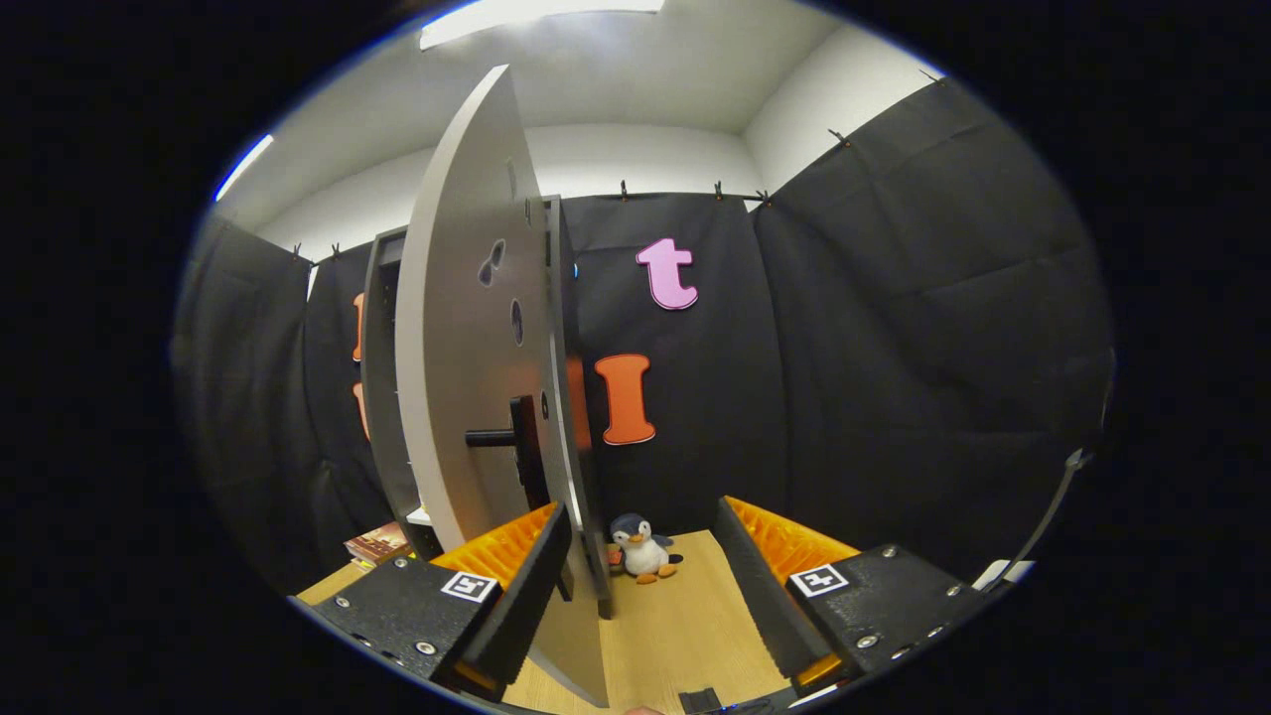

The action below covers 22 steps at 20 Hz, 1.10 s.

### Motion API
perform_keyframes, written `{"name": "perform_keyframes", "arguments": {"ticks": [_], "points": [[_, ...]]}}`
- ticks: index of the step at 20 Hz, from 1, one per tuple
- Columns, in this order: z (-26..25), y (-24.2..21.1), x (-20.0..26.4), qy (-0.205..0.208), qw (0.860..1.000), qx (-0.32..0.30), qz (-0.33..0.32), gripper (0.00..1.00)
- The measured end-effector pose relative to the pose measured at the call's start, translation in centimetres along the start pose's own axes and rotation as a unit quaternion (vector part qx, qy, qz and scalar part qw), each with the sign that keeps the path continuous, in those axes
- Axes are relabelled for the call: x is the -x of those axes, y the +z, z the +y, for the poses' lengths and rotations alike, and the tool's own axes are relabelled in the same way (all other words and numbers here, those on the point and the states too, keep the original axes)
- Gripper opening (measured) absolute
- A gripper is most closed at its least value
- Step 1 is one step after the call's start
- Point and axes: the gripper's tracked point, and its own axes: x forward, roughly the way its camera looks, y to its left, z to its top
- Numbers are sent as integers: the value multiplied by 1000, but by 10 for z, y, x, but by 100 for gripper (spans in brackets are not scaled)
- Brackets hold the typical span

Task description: Open the shoe cabinet door, grab the shoes and put them into the shoe cabinet, then close the shoe cabinet door.

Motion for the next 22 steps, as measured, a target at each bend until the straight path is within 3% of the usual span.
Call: {"name": "perform_keyframes", "arguments": {"ticks": [2,7,11,22], "points": [[5,2,0,9,1000,-24,-1,92],[12,4,7,11,1000,19,-2,90],[67,-9,6,45,999,-2,14,90],[163,-20,-7,122,992,10,40,90]]}}
